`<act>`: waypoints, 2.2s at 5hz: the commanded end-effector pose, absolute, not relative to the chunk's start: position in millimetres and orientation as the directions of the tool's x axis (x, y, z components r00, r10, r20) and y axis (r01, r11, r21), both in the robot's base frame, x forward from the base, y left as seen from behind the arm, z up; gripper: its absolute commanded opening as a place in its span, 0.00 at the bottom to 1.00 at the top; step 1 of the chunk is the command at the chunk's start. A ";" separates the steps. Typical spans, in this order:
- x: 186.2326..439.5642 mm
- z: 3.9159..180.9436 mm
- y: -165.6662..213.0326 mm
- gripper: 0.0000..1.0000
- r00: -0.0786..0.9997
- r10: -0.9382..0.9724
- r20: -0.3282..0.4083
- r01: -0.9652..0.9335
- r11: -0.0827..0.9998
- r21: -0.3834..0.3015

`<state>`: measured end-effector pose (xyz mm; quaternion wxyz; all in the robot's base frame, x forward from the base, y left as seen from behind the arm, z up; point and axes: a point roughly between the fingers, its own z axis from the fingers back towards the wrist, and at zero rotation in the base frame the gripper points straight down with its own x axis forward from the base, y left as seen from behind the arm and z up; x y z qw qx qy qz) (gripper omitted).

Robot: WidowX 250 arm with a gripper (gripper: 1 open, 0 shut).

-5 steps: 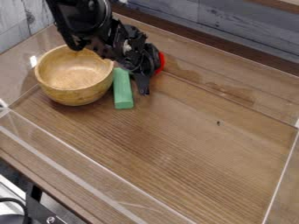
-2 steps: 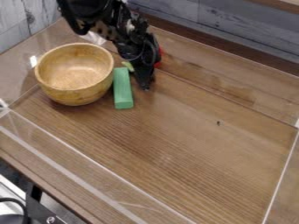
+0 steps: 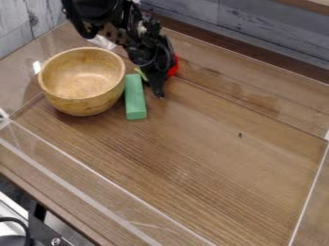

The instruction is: Move the red object to the left side of the table

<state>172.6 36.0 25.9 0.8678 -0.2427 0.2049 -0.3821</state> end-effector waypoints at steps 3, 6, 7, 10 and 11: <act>178.5 31.1 39.9 0.00 0.675 -0.720 -0.163 0.512 0.615 -0.600; 177.1 31.6 39.1 0.00 0.702 -0.692 -0.169 0.458 0.621 -0.636; 176.4 31.5 38.8 0.00 0.711 -0.682 -0.173 0.439 0.622 -0.648; 174.9 30.6 38.2 0.00 0.735 -0.652 -0.185 0.383 0.625 -0.680; 174.3 30.1 37.9 0.00 0.743 -0.642 -0.190 0.364 0.625 -0.690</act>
